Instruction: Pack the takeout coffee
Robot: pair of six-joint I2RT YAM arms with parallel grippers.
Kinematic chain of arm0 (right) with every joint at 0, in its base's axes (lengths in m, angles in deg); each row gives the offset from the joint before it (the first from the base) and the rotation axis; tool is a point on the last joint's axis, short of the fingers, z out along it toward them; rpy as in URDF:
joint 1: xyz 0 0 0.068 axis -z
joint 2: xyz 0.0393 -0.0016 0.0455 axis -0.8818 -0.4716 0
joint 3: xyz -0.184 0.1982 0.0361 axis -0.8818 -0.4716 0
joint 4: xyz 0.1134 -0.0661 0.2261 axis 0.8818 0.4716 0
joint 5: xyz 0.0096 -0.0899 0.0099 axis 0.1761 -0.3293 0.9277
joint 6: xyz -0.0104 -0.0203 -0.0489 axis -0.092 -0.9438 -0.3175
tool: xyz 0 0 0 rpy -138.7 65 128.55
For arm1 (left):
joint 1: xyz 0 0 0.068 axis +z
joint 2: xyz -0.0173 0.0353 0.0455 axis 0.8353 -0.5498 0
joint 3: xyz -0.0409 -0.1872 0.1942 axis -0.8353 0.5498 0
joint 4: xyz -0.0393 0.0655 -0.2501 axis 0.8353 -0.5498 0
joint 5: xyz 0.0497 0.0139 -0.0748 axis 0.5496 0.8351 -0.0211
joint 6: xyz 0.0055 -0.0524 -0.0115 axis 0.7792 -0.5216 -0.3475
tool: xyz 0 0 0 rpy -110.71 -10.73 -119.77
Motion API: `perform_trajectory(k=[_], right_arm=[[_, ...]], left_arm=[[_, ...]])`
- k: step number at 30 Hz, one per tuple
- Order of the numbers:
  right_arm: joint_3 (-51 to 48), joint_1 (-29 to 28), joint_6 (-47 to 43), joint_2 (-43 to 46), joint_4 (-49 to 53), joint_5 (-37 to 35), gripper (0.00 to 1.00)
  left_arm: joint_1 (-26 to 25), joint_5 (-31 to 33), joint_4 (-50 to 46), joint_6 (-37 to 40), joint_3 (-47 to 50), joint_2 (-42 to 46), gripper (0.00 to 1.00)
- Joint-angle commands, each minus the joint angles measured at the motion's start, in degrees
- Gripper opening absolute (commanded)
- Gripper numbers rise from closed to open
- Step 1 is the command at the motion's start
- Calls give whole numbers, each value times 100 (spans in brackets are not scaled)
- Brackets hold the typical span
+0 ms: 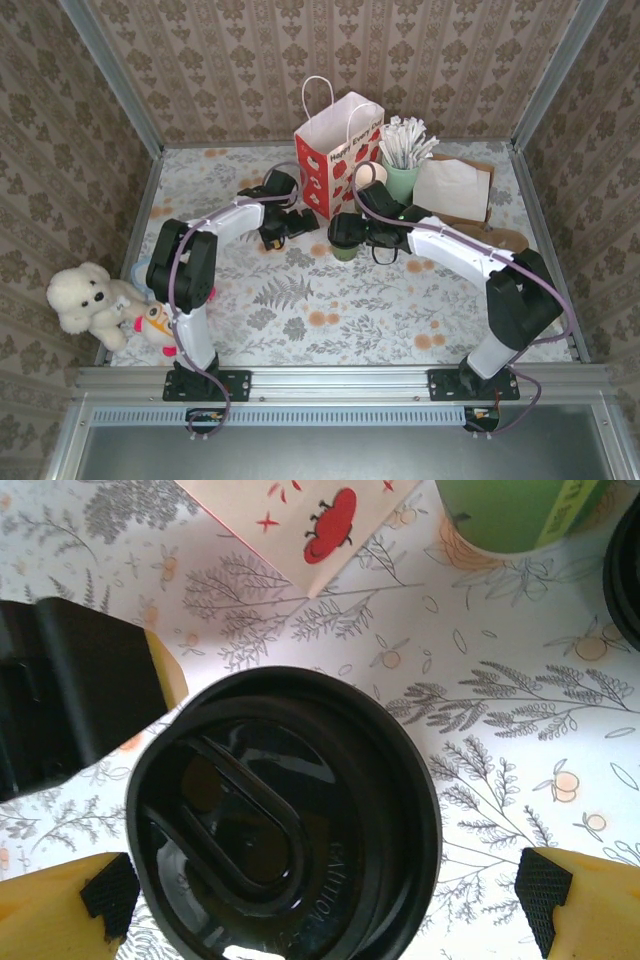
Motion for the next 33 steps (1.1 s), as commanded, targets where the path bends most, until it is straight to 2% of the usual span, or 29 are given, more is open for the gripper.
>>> perform_trajectory(k=[1,5,13,26,33], right_arm=[[251,-21,72,-143,252,-17,100],[262,-19,189,-247,136,322,100],[335,-27,206,-457,88,503,100],[183,-23,223,-144,51,336,100],[-2,-41,206,-182,-41,650,100]], left_arm=[[-75,-128,54,-117,-173,-188,100],[-156,-182,36,-152,-226,-308,100],[-235,-250,-10,-96,-261,-377,100],[-297,-169,-184,-95,-287,-284,100],[-306,-363,-319,-134,-406,-330,100]])
